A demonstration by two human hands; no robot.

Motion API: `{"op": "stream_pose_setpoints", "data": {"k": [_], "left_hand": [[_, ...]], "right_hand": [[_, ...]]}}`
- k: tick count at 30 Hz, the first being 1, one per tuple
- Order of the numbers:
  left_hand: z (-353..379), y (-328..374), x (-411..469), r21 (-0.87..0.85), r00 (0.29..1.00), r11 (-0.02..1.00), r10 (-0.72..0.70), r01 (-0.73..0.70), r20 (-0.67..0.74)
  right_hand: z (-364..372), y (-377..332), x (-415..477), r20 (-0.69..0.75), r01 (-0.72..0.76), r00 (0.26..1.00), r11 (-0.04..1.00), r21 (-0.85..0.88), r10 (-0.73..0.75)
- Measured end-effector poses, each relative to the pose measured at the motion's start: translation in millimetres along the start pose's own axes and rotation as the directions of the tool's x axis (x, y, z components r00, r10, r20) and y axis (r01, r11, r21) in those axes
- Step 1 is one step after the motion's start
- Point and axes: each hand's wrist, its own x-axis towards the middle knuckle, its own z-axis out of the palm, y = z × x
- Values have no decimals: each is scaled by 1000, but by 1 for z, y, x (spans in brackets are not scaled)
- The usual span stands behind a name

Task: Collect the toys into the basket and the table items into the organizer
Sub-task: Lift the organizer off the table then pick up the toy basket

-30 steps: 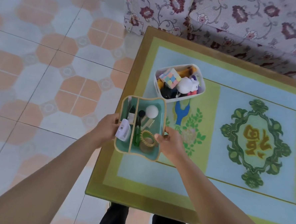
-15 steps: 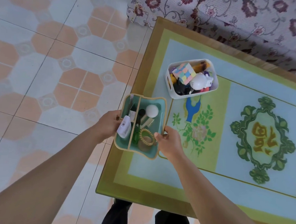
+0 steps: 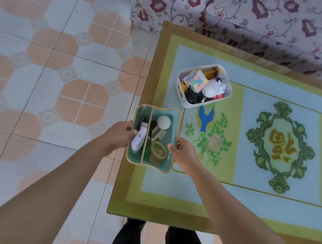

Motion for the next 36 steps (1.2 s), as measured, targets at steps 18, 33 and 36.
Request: {"op": "stream_pose_setpoints", "data": {"k": [18, 33, 36], "left_hand": [[23, 123, 45, 252, 907, 934, 319, -252, -275], [54, 184, 157, 454, 962, 882, 222, -128, -160], [55, 185, 163, 444, 972, 891, 180, -97, -149]], "right_hand": [[-89, -26, 56, -240, -30, 966, 964, 263, 96], [-120, -26, 163, -1, -258, 943, 737, 625, 331], [-118, -28, 170, 15, -271, 939, 709, 652, 344]]}}
